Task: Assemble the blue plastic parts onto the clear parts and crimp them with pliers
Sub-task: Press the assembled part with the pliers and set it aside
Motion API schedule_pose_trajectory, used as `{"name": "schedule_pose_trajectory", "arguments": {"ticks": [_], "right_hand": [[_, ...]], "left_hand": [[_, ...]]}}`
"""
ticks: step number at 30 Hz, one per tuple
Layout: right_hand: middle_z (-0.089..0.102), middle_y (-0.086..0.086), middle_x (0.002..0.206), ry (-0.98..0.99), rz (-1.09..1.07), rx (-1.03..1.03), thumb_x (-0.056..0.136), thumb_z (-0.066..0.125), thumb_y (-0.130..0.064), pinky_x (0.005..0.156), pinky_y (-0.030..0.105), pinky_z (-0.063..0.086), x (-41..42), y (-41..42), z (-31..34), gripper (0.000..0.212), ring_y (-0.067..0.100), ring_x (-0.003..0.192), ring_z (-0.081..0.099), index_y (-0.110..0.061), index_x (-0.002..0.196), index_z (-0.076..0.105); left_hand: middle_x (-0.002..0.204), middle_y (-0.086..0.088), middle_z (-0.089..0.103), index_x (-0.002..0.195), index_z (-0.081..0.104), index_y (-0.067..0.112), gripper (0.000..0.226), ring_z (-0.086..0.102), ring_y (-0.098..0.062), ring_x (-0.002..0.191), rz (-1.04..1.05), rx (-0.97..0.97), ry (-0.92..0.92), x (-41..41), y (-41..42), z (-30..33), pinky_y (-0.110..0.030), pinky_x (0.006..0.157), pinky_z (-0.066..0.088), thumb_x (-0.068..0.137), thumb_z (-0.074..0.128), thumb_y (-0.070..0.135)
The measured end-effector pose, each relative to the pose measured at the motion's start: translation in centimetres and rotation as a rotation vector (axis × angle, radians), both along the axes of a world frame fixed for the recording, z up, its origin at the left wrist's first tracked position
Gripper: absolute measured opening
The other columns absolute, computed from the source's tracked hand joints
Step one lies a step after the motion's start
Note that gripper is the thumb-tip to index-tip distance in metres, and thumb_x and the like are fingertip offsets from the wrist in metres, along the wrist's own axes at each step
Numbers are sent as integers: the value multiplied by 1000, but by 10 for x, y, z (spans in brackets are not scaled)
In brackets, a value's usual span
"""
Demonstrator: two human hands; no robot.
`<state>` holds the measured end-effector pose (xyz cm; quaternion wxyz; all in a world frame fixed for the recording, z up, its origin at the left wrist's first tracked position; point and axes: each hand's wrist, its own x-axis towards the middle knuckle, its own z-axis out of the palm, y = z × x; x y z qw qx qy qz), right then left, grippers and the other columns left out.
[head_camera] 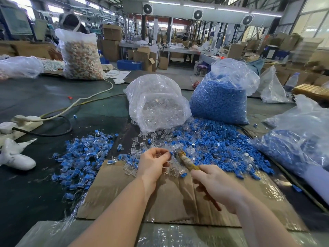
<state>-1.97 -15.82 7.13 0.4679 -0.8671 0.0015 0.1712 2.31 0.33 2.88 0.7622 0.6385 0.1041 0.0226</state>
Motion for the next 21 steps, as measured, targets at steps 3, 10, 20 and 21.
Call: {"name": "schedule_pose_trajectory", "arguments": {"ticks": [3, 10, 20, 21], "right_hand": [[50, 4, 78, 74, 2, 74, 95, 48, -28, 62, 31, 39, -2, 4, 0, 20, 19, 71, 47, -13, 84, 54], [58, 4, 86, 140, 60, 103, 93, 51, -26, 60, 24, 50, 0, 2, -1, 10, 13, 74, 60, -18, 87, 54], [44, 6, 76, 134, 111, 90, 77, 47, 1, 70, 37, 35, 2, -3, -5, 15, 23, 80, 41, -14, 77, 46], [43, 6, 76, 128, 113, 82, 78, 46, 2, 69, 37, 35, 2, -3, -5, 16, 23, 80, 40, -14, 76, 46]], "left_hand": [[71, -7, 62, 84, 64, 7, 7, 55, -8, 49, 12, 5, 24, 0, 2, 0, -22, 49, 44, 86, 62, 1], [72, -9, 62, 87, 63, 4, 6, 54, -13, 54, 20, 7, 56, -1, 4, 2, -25, 53, 45, 87, 60, -1], [70, -9, 61, 85, 63, 3, 7, 56, -12, 55, 55, 61, 44, 0, 2, 2, -20, 49, 50, 86, 60, -2], [70, -9, 61, 85, 63, 3, 6, 56, -12, 55, 58, 59, 49, 0, 2, 3, -19, 49, 50, 86, 60, -2]]}}
